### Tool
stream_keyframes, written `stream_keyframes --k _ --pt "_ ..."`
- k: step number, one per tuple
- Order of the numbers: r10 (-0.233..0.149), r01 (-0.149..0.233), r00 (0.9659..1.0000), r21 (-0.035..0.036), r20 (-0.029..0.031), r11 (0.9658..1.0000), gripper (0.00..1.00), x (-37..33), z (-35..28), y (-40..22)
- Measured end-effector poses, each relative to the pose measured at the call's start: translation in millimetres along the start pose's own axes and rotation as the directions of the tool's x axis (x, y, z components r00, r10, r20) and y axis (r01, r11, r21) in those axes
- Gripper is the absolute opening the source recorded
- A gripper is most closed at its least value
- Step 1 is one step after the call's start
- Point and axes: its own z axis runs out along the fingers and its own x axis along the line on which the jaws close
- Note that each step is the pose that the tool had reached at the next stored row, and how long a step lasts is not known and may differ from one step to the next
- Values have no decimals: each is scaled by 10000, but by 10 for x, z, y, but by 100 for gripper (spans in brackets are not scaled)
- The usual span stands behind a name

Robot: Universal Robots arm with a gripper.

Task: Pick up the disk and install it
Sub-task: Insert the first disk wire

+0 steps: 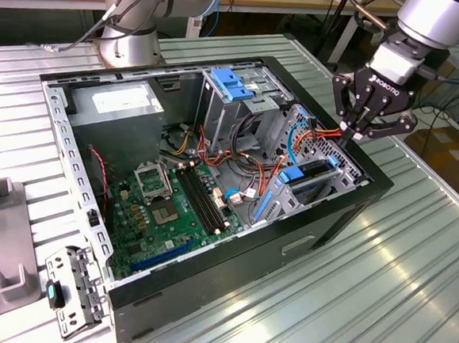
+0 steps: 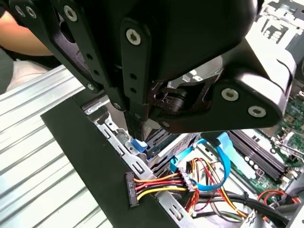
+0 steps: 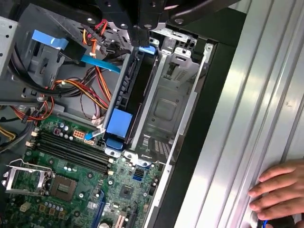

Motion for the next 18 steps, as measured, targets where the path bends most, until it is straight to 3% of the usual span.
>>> stream_keyframes --k 2,4,7,18 --pt "-578 578 9983 6 -15 9983 11 -1 -7 -1" --pt "-1195 1195 9928 12 -38 9928 11 0 -12 0" --pt "-1755 1755 9845 16 -59 9845 11 -4 -17 -3" --pt "-1931 1931 9811 -13 -117 9812 11 -95 -30 -129"
